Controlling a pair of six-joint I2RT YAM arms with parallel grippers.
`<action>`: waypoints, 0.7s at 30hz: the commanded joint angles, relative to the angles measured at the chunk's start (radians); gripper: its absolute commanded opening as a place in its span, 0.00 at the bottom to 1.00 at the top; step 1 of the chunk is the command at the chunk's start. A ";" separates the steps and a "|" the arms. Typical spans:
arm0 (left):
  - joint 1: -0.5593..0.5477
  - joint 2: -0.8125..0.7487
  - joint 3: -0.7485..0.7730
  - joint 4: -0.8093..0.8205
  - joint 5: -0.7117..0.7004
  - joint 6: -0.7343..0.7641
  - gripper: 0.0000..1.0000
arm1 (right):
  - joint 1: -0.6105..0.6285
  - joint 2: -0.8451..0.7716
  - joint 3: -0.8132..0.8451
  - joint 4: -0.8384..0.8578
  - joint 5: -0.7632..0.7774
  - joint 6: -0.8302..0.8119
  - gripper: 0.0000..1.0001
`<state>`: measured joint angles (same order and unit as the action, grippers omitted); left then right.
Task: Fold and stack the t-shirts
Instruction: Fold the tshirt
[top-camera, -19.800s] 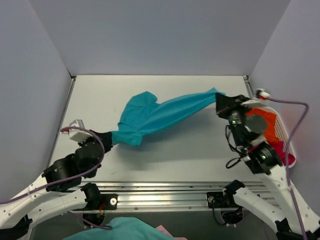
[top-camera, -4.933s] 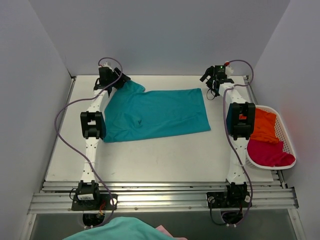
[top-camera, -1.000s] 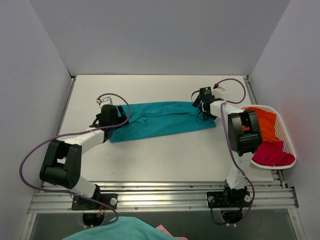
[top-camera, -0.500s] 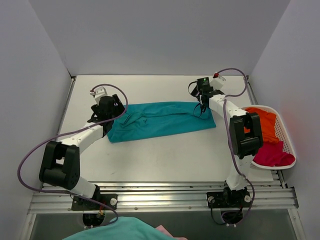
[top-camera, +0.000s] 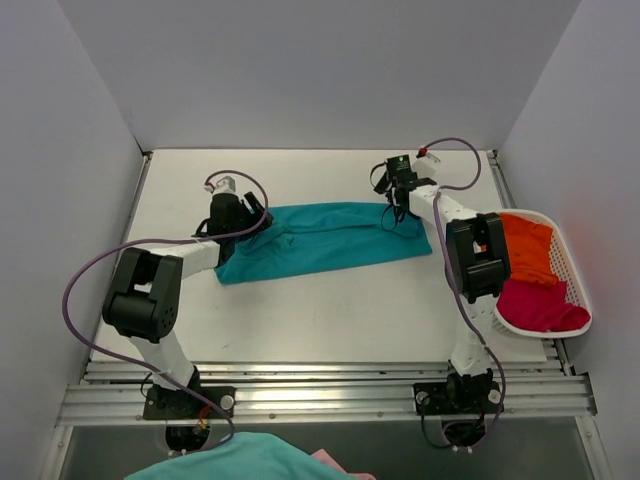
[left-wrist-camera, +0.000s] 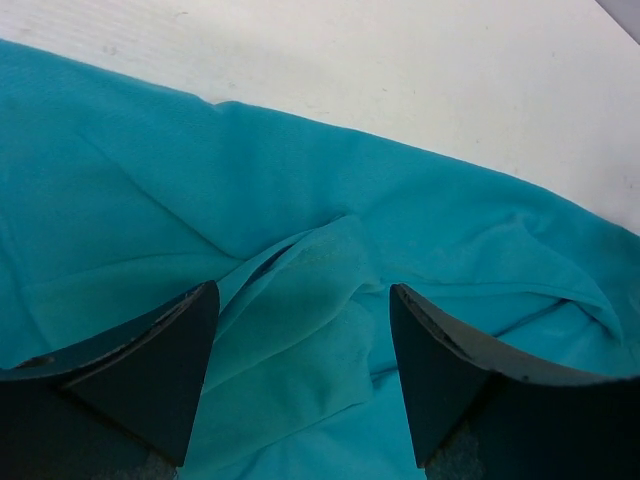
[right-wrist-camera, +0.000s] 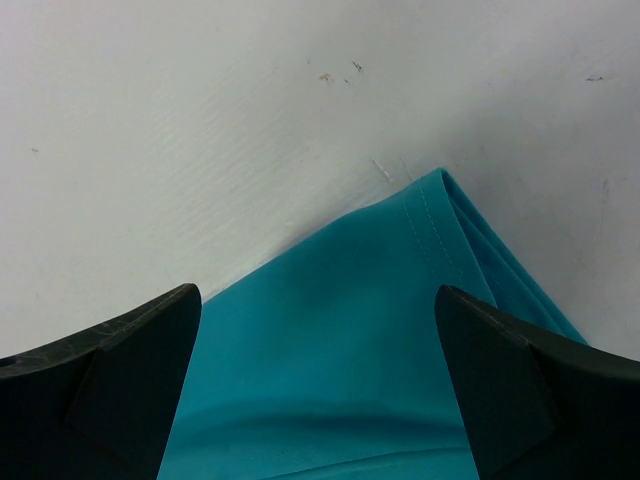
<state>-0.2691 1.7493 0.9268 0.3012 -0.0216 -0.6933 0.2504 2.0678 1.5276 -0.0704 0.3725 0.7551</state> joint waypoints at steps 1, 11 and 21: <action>0.016 0.039 0.064 0.104 0.104 0.029 0.76 | 0.006 0.015 0.054 -0.002 0.005 -0.011 0.99; 0.053 0.125 0.113 0.133 0.144 0.107 0.72 | -0.013 0.067 0.068 0.017 -0.014 -0.033 0.99; 0.059 0.127 0.377 -0.238 0.209 0.495 0.75 | -0.030 0.084 0.065 0.041 -0.043 -0.051 1.00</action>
<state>-0.2142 1.8881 1.2285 0.1822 0.1486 -0.3733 0.2272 2.1498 1.5635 -0.0383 0.3309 0.7212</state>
